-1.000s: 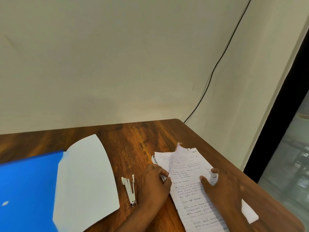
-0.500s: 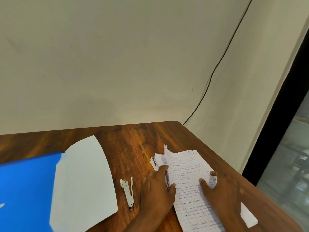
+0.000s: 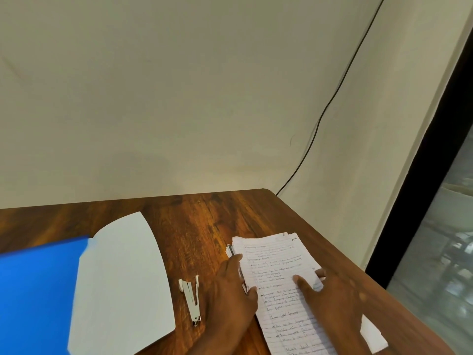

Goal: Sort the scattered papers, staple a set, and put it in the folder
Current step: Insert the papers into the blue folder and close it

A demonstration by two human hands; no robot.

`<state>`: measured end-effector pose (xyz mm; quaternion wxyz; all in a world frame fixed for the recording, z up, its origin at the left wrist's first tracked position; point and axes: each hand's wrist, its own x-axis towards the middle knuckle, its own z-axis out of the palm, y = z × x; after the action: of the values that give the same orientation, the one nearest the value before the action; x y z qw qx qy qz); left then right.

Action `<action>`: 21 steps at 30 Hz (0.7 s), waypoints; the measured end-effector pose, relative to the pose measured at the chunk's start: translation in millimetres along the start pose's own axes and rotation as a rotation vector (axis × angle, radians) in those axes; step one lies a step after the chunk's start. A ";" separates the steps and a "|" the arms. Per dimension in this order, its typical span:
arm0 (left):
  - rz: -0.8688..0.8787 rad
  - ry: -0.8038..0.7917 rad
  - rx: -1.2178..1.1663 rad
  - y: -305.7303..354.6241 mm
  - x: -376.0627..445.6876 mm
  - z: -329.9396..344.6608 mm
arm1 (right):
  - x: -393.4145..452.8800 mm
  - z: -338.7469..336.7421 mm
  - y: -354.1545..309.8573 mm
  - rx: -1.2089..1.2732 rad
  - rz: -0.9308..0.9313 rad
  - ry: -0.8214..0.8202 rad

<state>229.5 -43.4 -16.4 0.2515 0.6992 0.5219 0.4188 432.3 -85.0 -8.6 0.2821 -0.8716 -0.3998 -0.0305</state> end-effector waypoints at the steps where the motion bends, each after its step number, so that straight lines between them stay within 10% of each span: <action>1: -0.005 -0.008 -0.006 1.2 -0.5 -1.3 | -0.1 -2.2 -1.0 0.049 -0.011 0.022; 21: -0.125 0.063 -0.340 3.5 8.3 -12.7 | -5.3 -21.4 2.6 0.751 -0.135 -0.103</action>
<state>221.5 -37.9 -4.3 0.3750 0.5993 0.4939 0.5062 434.3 -101.0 6.6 0.5587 -0.6796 -0.4533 0.1435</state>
